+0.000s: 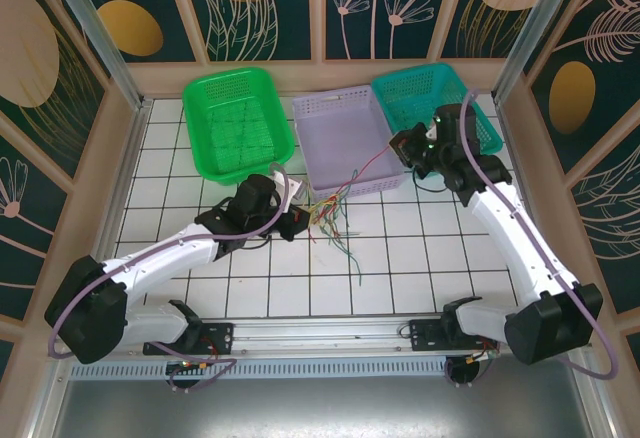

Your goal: Untangle the cables

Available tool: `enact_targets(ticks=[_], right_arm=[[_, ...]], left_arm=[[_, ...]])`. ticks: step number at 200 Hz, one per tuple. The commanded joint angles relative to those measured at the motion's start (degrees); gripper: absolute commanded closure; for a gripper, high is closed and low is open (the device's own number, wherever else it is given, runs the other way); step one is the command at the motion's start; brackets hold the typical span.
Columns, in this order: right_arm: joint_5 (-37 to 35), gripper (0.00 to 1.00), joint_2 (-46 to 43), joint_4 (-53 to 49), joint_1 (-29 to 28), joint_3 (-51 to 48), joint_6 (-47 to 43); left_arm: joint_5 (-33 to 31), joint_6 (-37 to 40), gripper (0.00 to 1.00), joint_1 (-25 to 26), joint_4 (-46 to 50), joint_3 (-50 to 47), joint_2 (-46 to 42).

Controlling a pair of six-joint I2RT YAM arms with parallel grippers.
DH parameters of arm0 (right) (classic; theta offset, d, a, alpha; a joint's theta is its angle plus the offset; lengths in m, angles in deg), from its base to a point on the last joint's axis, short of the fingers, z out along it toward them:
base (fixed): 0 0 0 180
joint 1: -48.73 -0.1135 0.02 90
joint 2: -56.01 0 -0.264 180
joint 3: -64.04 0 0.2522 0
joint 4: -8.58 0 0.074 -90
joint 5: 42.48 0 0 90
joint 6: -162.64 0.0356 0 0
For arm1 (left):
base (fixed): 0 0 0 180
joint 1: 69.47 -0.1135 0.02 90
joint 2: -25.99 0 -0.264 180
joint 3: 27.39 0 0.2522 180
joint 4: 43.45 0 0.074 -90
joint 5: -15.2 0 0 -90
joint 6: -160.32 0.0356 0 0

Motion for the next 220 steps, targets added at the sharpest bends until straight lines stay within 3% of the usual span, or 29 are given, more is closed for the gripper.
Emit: enact_targets(ticks=[1,138,169,220], right_arm=[[-4.8,1.00,-3.4,4.9,3.7,5.4,1.1],[-6.1,1.00,-5.3,-0.2,5.8,1.8,-1.3],[-2.4,1.00,-7.6,1.2,4.6,-7.6,1.6],[3.4,1.00,-7.1,2.7,-2.0,-23.4,8.4]], left_arm=[[-1.6,0.8,1.00,0.0,9.9,-1.9,1.7],[-5.5,-1.9,1.00,0.1,9.4,-3.8,-0.1],[-7.7,-5.6,1.00,0.1,7.4,-5.9,-2.1],[-0.1,-10.5,1.00,0.1,-2.1,-9.7,-5.1]])
